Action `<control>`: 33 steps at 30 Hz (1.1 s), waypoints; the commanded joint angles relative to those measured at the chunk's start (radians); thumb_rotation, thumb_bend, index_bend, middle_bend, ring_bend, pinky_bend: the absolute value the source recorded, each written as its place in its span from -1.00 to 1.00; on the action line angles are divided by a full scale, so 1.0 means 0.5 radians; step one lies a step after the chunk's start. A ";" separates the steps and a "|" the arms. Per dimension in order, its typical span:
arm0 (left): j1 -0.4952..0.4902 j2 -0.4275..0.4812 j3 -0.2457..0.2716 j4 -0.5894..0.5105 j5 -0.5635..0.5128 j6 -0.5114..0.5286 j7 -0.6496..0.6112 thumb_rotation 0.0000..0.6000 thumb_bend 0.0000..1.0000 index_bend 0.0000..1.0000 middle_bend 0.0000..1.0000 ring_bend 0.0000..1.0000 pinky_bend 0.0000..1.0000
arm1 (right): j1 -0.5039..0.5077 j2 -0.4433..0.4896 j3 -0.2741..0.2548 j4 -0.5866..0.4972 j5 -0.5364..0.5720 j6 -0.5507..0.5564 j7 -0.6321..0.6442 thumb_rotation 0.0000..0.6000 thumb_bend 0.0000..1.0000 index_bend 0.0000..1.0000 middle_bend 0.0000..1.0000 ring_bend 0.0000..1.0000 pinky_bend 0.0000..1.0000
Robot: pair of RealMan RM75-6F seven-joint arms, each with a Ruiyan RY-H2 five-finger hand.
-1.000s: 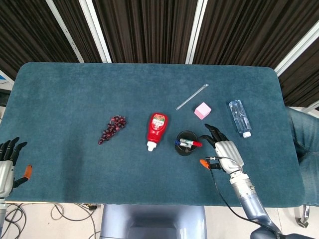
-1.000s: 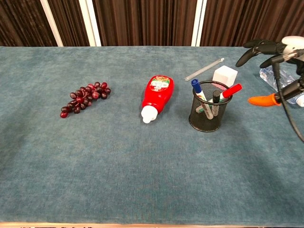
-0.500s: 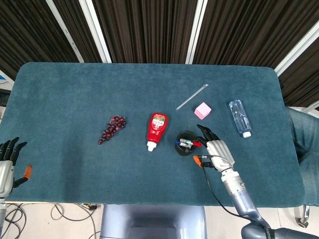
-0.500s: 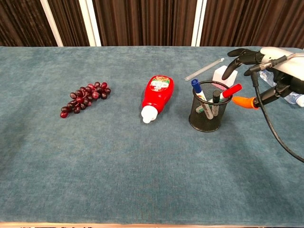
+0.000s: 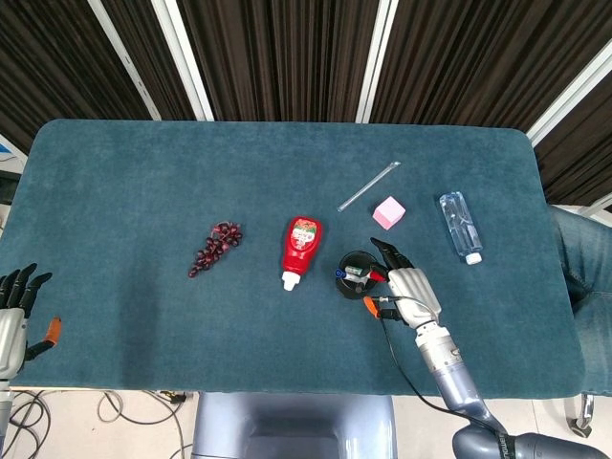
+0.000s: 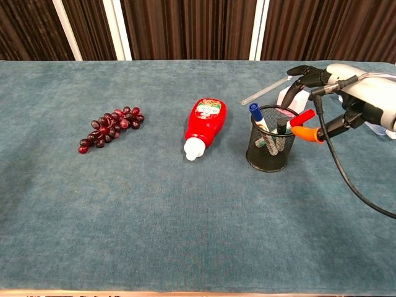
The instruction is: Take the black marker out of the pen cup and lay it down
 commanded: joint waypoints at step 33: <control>-0.002 0.003 -0.001 -0.002 -0.010 -0.007 -0.006 1.00 -0.22 -0.71 -0.93 -0.97 -0.90 | 0.034 -0.148 0.024 0.123 0.063 0.034 0.018 1.00 -0.17 0.00 -1.00 -1.00 -0.66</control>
